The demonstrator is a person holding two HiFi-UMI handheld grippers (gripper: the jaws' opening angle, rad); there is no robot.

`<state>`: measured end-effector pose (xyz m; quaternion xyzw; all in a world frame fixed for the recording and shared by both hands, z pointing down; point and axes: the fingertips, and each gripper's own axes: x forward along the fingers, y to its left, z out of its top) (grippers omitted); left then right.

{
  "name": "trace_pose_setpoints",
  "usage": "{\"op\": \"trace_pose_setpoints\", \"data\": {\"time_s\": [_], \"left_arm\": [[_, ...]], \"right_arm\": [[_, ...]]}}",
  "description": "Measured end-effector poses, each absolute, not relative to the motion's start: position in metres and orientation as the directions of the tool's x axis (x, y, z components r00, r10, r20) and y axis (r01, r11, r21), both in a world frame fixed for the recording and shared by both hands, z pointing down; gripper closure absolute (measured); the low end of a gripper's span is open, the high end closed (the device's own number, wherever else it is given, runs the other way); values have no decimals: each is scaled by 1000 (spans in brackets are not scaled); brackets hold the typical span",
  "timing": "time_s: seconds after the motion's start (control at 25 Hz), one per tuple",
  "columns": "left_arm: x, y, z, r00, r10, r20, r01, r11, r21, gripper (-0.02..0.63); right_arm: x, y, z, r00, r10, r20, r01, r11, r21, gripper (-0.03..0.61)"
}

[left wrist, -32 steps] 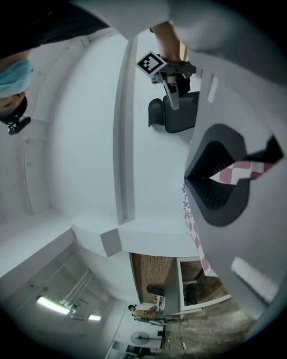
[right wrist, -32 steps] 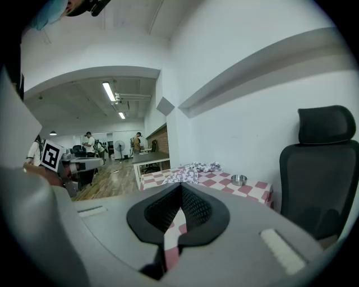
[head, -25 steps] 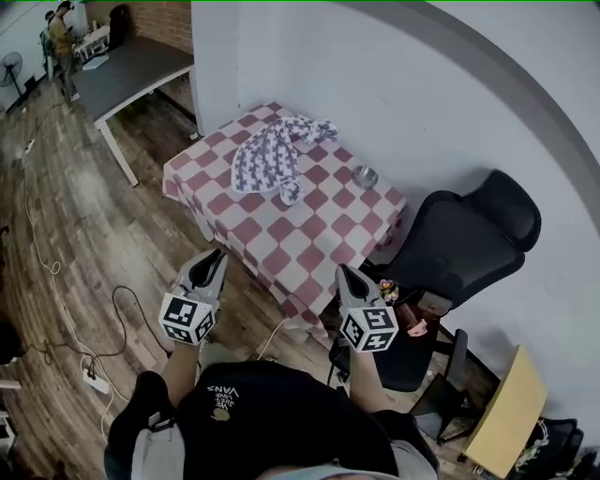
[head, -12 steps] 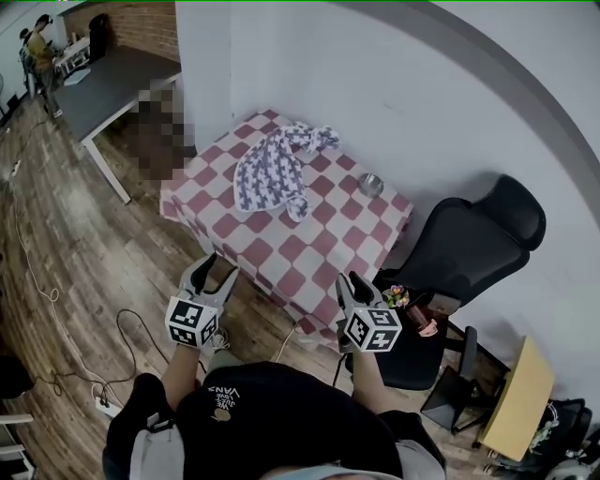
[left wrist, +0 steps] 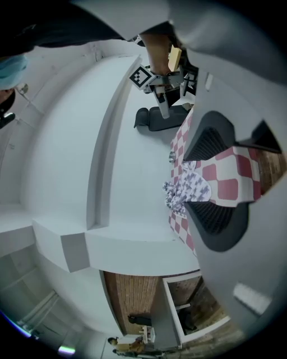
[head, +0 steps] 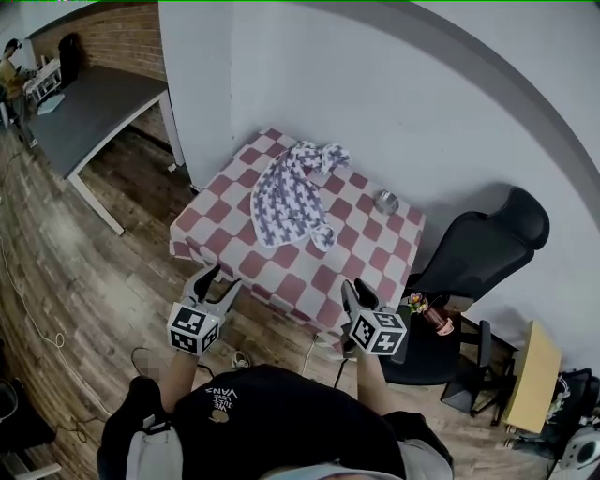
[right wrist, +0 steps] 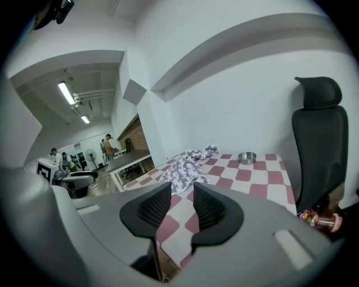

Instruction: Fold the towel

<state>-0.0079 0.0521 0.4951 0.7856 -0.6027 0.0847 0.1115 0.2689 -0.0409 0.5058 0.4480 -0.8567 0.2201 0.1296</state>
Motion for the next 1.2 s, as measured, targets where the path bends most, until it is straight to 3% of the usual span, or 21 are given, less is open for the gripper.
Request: {"op": "trace_pose_setpoints", "data": {"time_s": [0.28,0.64,0.92,1.2], "left_arm": [[-52,22,516,343,-880,328,-939,-335,84,413],[-15,-33,570,446,-787,426,-879,-475,43,411],[13,-91,620,459,-689,560,-824,-566,-21,399],[33,-128,675,440,-544,714,-731,-679,-67,374]], "right_arm": [[235,-41,525,-490,-729,478,-872,404,-278,466],[242,-102,580,-397,-715,576,-917,333,-219,466],[241,-171,629,-386,-634,670,-916,352,-194,463],[227,-196,668,-426,-509,748,-883,415,-220,403]]}}
